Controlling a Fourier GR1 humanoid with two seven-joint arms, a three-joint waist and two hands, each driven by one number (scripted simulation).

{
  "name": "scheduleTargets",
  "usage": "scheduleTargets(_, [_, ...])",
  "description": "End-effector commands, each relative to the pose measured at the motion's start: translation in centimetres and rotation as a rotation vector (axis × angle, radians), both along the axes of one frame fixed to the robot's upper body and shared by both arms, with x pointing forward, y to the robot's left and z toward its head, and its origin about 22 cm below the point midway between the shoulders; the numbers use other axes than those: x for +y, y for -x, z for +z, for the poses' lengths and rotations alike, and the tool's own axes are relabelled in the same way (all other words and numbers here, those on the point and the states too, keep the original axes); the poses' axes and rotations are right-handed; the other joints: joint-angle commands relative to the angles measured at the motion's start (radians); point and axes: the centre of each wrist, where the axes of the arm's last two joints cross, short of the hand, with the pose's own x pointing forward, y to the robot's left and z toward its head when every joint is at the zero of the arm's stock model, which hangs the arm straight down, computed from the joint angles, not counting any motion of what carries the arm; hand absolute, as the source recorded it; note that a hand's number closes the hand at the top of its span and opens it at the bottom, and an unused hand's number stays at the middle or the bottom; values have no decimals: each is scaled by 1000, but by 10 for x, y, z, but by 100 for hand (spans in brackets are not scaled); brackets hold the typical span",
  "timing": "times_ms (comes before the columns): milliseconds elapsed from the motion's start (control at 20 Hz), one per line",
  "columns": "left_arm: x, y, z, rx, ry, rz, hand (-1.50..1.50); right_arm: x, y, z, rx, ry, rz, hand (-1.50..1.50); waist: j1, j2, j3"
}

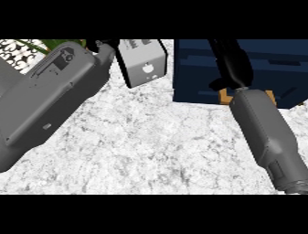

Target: Pick up the can, place it into the drawer and close the drawer

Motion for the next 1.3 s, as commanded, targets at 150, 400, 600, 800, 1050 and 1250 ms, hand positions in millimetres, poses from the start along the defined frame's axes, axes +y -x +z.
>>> scheduleTargets(150, [9,10,-4,-6,-6,5,-150,-7,-15,1,-14,-13,-38,-150,9,21,17])
scheduleTargets(400, [-3,14,0,-17,-17,-10,-150,-6,-27,22,-78,-27,-63,-150,16,30,18])
scheduleTargets(600, [24,13,13,-37,-10,-29,-150,-6,-37,44,-79,-15,-102,-150,51,37,18])
scheduleTargets(800, [27,17,10,-28,-8,-24,-150,-20,-44,66,-102,1,-144,-150,62,41,18])
scheduleTargets(1050, [21,27,11,-19,-15,-60,-150,-13,-46,67,-67,-8,-145,-150,75,41,18])
scheduleTargets(1250, [25,26,0,-19,-14,-38,-150,7,-46,65,22,-201,15,-150,59,43,21])
